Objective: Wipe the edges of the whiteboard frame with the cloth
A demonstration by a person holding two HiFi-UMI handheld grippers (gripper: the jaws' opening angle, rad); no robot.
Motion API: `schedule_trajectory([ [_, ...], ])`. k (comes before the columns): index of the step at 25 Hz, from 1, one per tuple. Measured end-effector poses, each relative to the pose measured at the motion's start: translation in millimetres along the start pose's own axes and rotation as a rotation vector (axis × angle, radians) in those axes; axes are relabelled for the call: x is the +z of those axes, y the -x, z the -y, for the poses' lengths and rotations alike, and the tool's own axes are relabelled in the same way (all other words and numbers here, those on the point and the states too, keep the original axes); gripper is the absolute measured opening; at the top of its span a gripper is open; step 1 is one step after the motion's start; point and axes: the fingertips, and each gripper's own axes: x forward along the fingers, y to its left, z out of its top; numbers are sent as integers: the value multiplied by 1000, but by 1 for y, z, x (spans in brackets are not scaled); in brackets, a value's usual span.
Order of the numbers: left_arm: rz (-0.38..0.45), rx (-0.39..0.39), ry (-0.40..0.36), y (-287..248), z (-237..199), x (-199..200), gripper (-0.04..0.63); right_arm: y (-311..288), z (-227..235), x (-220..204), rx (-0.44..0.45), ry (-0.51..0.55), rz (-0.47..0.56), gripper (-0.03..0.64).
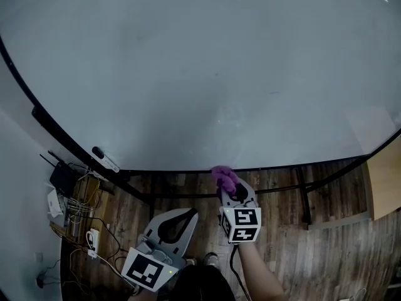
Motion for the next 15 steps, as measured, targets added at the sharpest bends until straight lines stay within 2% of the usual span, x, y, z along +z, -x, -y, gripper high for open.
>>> schedule_trajectory([
  [9, 13, -54, 13, 17, -22, 3, 17, 1, 0, -3, -98, -32, -15, 97],
  [15, 33, -62, 25, 21, -28, 8, 17, -1, -2, 0, -114, -25, -24, 97],
])
